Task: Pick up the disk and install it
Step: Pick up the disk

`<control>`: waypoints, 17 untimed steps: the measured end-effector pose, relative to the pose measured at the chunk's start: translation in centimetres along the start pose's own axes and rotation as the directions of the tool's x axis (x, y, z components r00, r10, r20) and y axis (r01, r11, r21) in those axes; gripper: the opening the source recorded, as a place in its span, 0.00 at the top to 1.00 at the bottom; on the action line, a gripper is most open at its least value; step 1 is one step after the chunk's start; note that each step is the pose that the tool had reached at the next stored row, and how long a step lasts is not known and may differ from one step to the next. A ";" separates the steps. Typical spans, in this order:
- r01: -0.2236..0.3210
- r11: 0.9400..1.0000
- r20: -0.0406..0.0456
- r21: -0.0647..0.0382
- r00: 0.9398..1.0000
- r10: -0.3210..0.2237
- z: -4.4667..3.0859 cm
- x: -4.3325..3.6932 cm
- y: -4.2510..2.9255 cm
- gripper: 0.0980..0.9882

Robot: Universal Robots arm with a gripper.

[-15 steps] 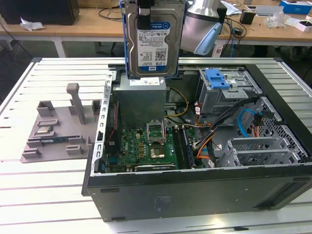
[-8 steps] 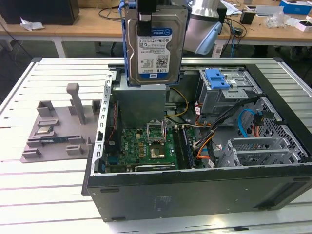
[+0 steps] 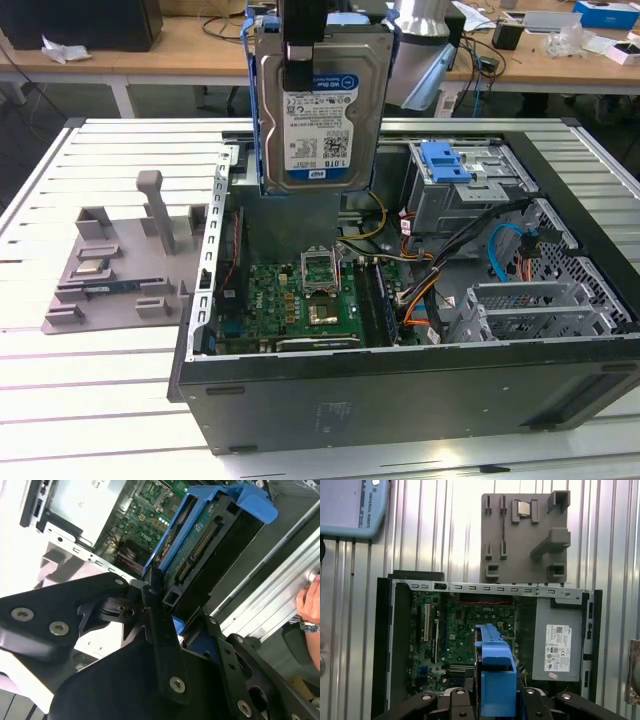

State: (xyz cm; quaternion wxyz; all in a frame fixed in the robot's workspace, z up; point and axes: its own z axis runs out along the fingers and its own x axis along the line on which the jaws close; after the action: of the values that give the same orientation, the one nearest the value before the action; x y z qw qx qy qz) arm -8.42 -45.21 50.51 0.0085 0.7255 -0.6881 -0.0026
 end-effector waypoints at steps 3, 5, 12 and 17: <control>0.000 1.000 0.000 0.000 1.000 0.000 0.04 1.74 0.08 0.70; 0.000 1.000 0.002 0.000 1.000 0.000 0.05 2.62 0.13 0.70; -0.001 1.000 0.056 0.003 0.998 0.001 0.07 4.41 0.23 0.70; -0.003 1.000 0.075 0.004 0.997 0.003 0.10 5.79 0.30 0.70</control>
State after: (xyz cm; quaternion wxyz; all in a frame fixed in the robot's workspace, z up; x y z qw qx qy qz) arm -8.41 -51.01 50.47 -0.0189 0.7239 -0.6890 -0.0285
